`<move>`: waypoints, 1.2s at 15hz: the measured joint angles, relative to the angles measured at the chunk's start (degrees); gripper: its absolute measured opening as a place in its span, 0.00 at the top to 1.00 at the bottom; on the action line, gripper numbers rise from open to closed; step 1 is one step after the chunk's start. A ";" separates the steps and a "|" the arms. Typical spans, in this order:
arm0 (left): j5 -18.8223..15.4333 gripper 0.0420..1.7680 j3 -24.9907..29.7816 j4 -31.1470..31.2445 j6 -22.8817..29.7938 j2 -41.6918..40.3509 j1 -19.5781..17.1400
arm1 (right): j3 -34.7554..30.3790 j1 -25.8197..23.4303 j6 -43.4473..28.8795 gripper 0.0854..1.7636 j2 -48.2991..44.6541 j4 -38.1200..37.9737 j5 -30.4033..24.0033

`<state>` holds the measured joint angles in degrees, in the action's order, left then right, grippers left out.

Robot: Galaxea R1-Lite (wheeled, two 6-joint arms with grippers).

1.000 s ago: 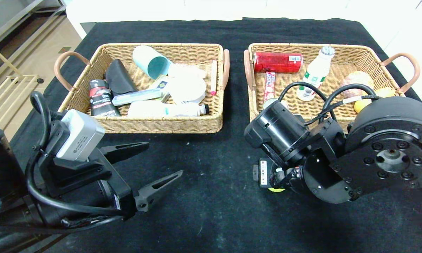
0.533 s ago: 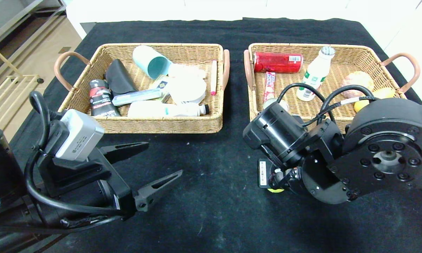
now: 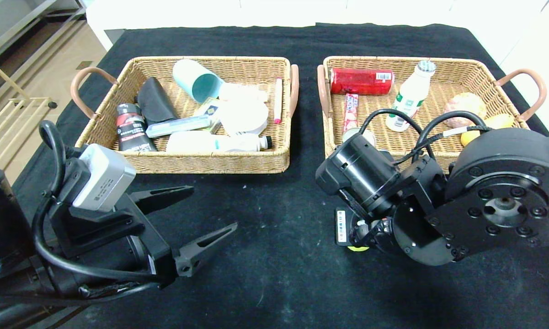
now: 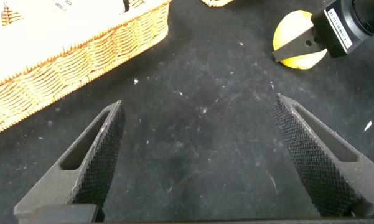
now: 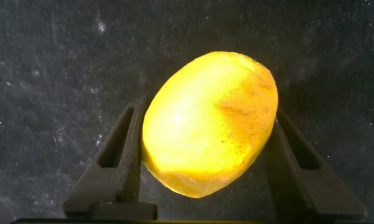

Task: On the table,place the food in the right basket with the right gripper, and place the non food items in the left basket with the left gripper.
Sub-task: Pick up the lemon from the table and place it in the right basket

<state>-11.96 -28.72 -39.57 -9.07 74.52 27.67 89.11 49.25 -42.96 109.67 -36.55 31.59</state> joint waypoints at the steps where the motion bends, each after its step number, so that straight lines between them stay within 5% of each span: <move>1: -0.02 0.03 0.00 0.00 -0.02 0.04 0.00 | -0.11 0.20 0.24 0.36 -0.13 -0.11 0.07; 8: 0.00 0.03 0.00 -0.09 -0.02 0.04 -0.09 | 0.11 0.48 8.20 0.36 -4.95 -0.16 0.28; 18: 0.00 0.03 0.00 -0.12 -0.13 -0.73 -0.02 | 5.29 -5.29 34.21 0.37 -10.56 0.77 -4.63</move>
<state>-11.96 -28.72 -39.69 -9.20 73.79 27.65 94.40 43.96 -8.75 99.11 -35.78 26.95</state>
